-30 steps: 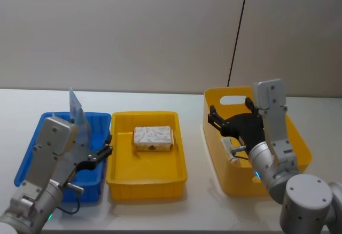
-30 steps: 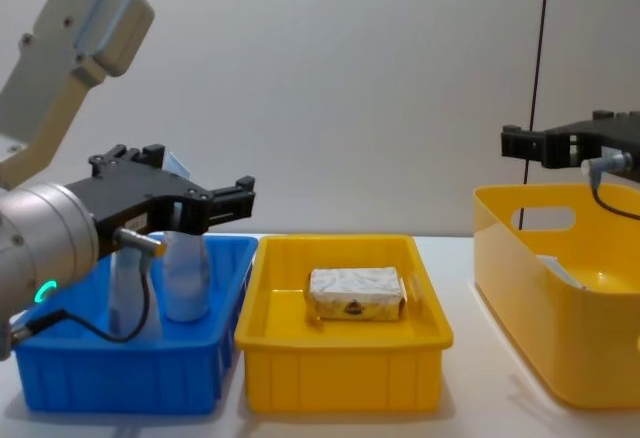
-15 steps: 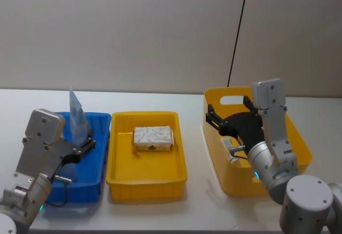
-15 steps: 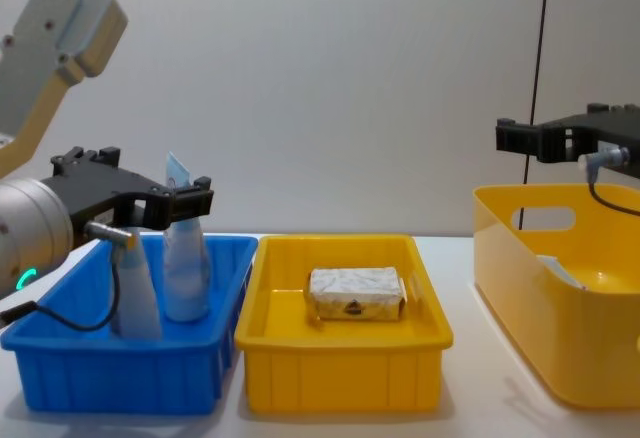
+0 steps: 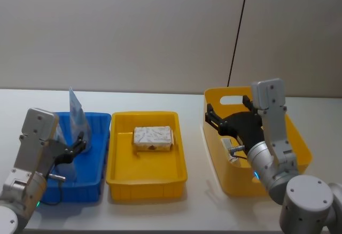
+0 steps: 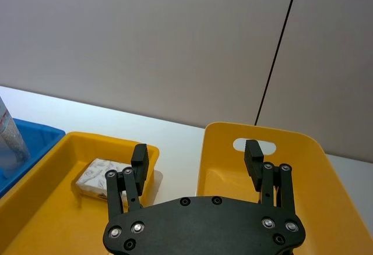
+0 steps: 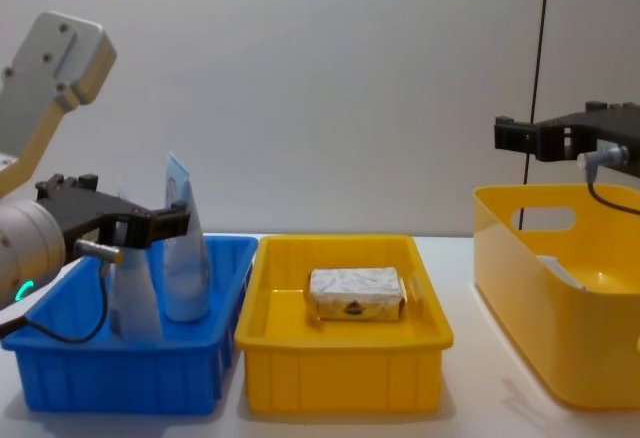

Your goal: Bimanual collaborative sorting of washing and personal care products

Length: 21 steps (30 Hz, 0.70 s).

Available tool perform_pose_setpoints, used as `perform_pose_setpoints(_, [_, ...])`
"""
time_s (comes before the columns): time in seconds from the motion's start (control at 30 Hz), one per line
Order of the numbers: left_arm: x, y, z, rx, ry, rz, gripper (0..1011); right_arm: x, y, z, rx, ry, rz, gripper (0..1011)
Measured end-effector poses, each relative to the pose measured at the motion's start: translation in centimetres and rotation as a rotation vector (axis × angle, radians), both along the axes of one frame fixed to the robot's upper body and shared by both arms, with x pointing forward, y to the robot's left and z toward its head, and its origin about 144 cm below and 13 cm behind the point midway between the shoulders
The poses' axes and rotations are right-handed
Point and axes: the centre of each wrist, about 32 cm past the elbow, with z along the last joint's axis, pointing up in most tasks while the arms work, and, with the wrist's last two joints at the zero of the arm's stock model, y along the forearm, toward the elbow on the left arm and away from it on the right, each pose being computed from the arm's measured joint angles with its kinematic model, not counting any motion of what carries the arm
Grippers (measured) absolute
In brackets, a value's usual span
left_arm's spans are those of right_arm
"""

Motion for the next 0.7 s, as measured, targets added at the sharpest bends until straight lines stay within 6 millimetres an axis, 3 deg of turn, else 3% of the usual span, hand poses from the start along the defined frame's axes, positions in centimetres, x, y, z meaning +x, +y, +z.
perform_pose_setpoints(0.7, [2.4,0.3,-2.2,-0.029,0.074,0.014,1001,0.0,0.0,0.0,0.000,-0.002,0.001,1004])
